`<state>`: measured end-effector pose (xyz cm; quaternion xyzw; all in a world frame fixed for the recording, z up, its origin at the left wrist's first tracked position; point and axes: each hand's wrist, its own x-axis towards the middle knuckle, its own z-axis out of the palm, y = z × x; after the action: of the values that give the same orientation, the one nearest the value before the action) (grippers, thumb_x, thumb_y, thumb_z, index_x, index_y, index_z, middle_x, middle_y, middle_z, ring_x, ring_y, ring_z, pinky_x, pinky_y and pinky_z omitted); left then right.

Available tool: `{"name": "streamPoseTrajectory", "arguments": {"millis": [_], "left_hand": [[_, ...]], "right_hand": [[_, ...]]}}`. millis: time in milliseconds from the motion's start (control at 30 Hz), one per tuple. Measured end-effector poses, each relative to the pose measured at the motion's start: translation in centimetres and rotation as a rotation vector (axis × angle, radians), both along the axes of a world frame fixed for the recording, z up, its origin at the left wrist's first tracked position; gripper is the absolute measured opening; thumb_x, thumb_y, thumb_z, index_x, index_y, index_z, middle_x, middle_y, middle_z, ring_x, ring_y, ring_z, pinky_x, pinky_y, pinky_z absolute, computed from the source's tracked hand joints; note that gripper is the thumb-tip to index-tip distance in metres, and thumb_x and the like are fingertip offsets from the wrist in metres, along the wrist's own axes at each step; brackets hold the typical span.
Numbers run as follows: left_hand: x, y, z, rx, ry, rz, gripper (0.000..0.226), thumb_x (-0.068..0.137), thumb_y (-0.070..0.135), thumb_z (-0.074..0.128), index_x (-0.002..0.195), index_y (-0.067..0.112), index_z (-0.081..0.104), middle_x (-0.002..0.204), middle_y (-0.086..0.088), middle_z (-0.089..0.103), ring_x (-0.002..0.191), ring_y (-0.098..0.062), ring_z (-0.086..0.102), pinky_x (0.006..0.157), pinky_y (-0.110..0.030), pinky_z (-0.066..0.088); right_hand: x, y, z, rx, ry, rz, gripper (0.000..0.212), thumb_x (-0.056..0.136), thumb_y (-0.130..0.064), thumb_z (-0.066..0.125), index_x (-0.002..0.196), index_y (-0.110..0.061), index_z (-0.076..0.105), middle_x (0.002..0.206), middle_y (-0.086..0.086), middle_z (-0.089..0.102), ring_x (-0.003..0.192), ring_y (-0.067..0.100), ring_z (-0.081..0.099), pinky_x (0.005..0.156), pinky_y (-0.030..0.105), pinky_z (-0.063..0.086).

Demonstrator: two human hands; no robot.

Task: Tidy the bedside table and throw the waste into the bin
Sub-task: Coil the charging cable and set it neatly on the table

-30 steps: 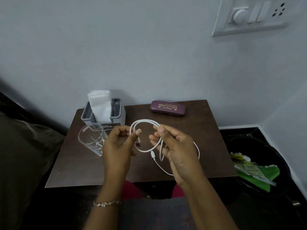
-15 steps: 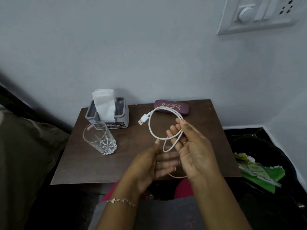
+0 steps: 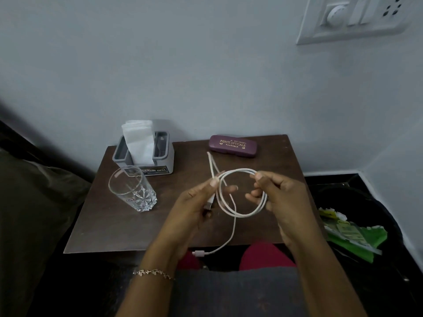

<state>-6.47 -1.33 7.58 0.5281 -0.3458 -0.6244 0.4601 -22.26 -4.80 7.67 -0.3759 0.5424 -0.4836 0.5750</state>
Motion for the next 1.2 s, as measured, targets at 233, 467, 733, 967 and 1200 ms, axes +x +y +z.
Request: {"name": "streamPoseTrajectory", "arguments": {"millis": [233, 467, 733, 967, 1200], "left_hand": [[-0.8, -0.4, 0.2, -0.204, -0.282, 0.02, 0.027, 0.094, 0.013, 0.047, 0.105, -0.003, 0.065, 0.064, -0.008, 0.059, 0.043, 0.004, 0.045, 0.048, -0.005, 0.034], [-0.9, 0.0, 0.6, -0.119, 0.102, 0.072, 0.04, 0.094, 0.036, 0.04, 0.093, 0.007, 0.067, 0.053, 0.002, 0.034, 0.05, -0.013, 0.049, 0.079, -0.041, 0.056], [0.3, -0.4, 1.8, -0.26, -0.411, -0.139, 0.038, 0.087, 0.04, 0.046, 0.068, 0.016, 0.067, 0.043, 0.01, 0.031, 0.039, -0.005, 0.029, 0.048, -0.025, 0.029], [0.4, -0.4, 2.1, -0.317, -0.332, -0.006, 0.047, 0.093, 0.035, 0.048, 0.064, -0.002, 0.046, 0.051, 0.006, 0.027, 0.047, -0.009, 0.027, 0.05, -0.028, 0.031], [-0.5, -1.0, 1.7, -0.191, 0.05, 0.194, 0.033, 0.098, 0.031, 0.038, 0.081, 0.009, 0.056, 0.051, 0.009, 0.03, 0.043, -0.002, 0.03, 0.053, -0.021, 0.033]], "right_hand": [[0.6, 0.1, -0.8, -0.148, 0.243, 0.016, 0.013, 0.088, -0.015, 0.063, 0.083, -0.025, 0.07, 0.066, 0.0, 0.07, 0.059, 0.013, 0.069, 0.063, 0.035, 0.059], [0.4, 0.1, -1.2, -0.347, 0.499, 0.088, 0.047, 0.084, -0.013, 0.067, 0.125, -0.03, 0.05, 0.082, -0.007, 0.065, 0.07, 0.003, 0.066, 0.063, 0.009, 0.045], [0.2, 0.0, -0.1, -0.864, 1.251, 0.382, 0.062, 0.083, -0.038, 0.055, 0.139, -0.042, 0.029, 0.155, -0.011, 0.021, 0.148, 0.021, -0.005, 0.116, 0.052, -0.002], [-0.4, -0.3, 0.1, -0.579, 0.645, 0.444, 0.014, 0.085, -0.039, 0.062, 0.083, -0.026, 0.062, 0.084, -0.012, 0.068, 0.092, 0.002, 0.063, 0.112, 0.03, 0.025], [0.3, 0.0, 1.1, -0.3, 0.166, 0.471, 0.025, 0.09, -0.035, 0.046, 0.086, -0.022, 0.068, 0.06, -0.007, 0.059, 0.068, 0.012, 0.065, 0.069, 0.018, 0.048]]}}
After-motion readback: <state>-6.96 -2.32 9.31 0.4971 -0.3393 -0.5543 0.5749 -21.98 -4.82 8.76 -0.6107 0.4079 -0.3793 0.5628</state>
